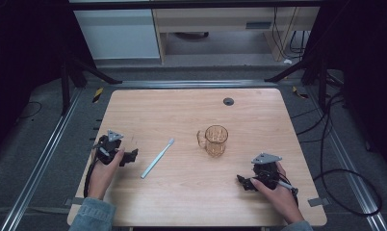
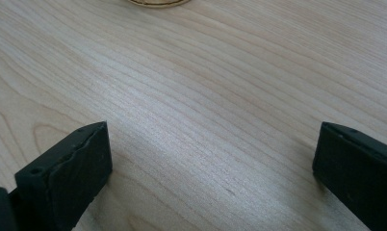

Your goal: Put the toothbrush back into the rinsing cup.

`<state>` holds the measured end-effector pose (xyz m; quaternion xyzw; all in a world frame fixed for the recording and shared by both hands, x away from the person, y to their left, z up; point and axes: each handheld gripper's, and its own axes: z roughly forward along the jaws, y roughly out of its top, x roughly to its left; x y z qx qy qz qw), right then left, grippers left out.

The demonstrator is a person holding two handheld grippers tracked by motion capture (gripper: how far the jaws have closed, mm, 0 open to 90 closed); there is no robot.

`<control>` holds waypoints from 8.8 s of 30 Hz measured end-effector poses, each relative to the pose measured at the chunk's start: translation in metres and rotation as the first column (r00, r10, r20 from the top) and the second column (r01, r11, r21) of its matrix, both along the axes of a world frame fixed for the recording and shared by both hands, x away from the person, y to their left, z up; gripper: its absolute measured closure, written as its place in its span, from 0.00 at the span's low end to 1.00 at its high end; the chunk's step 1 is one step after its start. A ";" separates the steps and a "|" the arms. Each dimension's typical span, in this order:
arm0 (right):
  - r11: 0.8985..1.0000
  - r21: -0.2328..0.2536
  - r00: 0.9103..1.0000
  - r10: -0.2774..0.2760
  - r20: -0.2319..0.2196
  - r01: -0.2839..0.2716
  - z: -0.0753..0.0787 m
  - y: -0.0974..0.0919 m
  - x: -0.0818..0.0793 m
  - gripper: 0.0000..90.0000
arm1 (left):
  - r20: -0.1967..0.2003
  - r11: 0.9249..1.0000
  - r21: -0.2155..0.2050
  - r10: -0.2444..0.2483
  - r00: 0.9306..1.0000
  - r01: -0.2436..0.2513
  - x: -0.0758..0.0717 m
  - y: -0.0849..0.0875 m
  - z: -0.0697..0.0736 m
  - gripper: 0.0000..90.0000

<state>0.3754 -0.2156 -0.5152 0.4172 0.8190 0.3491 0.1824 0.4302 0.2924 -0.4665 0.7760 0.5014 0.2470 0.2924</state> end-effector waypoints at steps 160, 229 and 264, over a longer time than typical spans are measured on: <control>1.000 -0.003 1.000 -0.016 0.002 0.016 0.000 0.000 0.001 0.01 | -0.360 0.934 0.070 -0.304 0.882 0.350 0.061 -0.132 0.046 0.88; 1.000 0.004 1.000 0.024 -0.001 -0.024 0.000 0.002 -0.002 0.01 | 0.279 0.913 -0.234 -0.267 0.923 0.335 0.052 -0.180 0.108 0.88; 1.000 0.003 1.000 0.000 -0.003 0.000 0.000 -0.003 0.002 0.00 | 0.518 0.878 -0.280 -0.203 0.831 0.389 0.031 -0.196 0.101 0.88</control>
